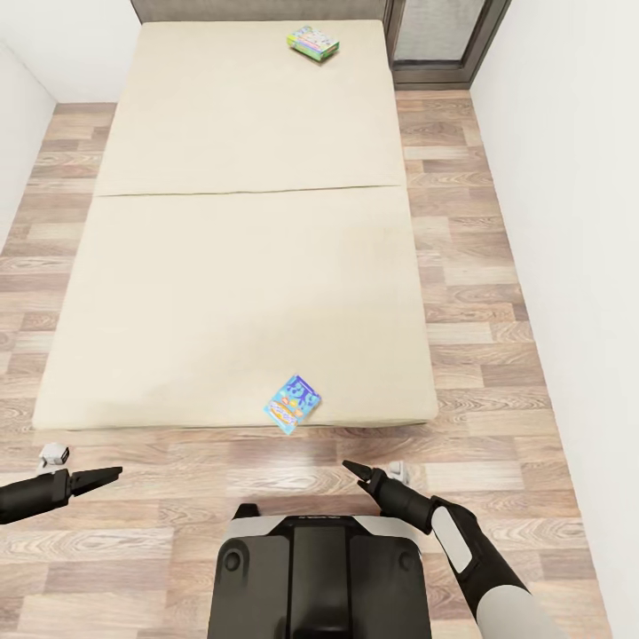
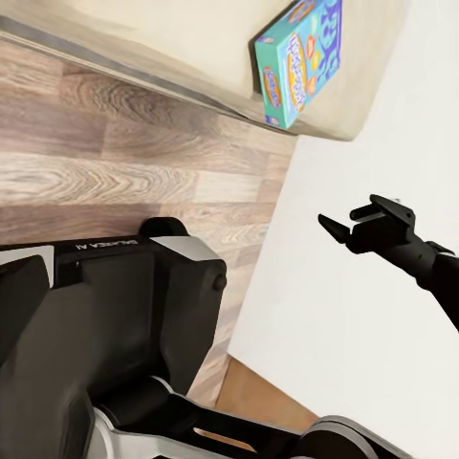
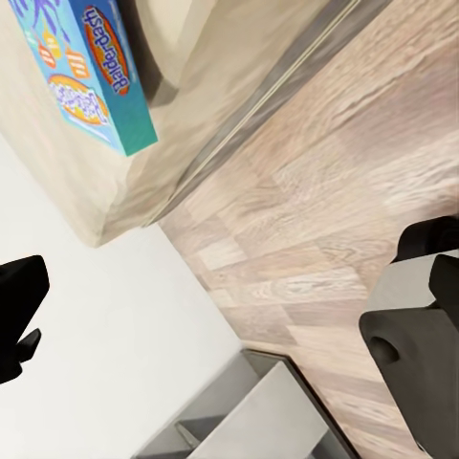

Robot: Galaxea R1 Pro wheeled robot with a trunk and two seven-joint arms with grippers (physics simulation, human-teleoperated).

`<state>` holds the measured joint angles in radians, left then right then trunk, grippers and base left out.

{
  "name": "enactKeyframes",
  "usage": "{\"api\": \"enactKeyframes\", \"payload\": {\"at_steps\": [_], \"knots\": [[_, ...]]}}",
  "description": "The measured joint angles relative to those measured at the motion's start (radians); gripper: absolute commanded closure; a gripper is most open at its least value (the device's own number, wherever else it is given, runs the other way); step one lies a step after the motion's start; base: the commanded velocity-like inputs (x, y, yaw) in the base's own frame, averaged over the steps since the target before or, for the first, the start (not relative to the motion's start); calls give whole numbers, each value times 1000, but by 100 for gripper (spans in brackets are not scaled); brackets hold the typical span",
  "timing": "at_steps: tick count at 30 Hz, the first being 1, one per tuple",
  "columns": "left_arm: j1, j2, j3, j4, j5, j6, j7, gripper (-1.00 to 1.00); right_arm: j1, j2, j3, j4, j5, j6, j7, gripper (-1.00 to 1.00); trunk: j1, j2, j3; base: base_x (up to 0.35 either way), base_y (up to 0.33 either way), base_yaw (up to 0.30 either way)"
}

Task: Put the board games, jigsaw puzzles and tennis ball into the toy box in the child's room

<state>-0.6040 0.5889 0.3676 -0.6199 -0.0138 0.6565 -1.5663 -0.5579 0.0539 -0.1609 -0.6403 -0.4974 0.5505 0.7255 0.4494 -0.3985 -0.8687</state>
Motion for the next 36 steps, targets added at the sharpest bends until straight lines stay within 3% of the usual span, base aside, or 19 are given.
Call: {"api": "enactKeyframes", "payload": {"at_steps": [24,29,36], "knots": [[0,0,-1,0,0,-2,0,-100,-2,4,0,1,1,-11,0,-100,0,0,0,0,119,0],[0,0,-2,0,1,-4,0,-100,-15,18,4,7,7,-57,-1,-100,0,0,0,0,23,0],[0,0,-3,0,1,-4,0,-100,-78,31,22,125,51,-154,-2,-100,0,0,0,0,5,0]]}}
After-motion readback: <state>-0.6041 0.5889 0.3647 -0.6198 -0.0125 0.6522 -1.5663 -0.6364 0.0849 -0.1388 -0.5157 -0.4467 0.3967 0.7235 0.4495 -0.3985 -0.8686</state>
